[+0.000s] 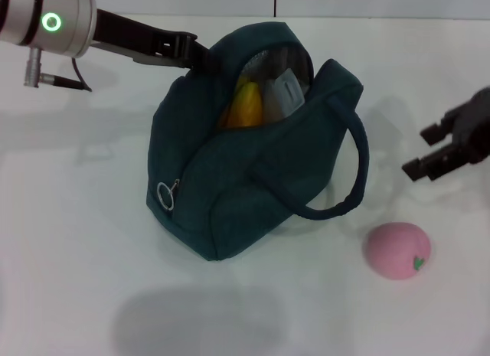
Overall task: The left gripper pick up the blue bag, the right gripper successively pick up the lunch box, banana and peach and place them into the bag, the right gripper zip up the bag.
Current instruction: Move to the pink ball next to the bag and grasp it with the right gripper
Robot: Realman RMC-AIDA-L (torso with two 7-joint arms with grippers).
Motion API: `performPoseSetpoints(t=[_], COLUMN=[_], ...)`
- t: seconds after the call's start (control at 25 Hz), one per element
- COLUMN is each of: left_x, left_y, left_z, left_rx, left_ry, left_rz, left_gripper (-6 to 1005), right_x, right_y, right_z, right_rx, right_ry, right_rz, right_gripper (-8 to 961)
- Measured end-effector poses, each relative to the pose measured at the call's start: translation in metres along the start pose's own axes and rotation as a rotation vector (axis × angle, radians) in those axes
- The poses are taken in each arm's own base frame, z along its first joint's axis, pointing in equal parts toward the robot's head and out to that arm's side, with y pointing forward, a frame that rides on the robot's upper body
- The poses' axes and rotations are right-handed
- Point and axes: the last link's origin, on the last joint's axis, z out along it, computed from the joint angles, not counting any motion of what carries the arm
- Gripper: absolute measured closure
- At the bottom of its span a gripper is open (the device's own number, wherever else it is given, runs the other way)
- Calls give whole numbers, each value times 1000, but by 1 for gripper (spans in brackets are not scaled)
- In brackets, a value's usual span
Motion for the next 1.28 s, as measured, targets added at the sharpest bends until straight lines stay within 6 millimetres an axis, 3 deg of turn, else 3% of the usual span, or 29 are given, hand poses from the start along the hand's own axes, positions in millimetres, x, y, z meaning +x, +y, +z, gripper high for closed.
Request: performPoseSetpoints(t=[0.32,0.6,1.28], left_x=[-3,-5,-2], left_y=[-2,-3,-4], left_z=[1,3,2], left_rx=[1,-5,2], left_ry=[0,-6,3], left_rz=[2,-7,1], left_gripper=[926,925,924], right_x=[12,16,18], right_y=[-2,1,9], right_z=[32,58,87], right_rx=[-32,-72,-67], right_ry=[119,197,320], right_rz=[22,13,-75], right_gripper=[216,222,248])
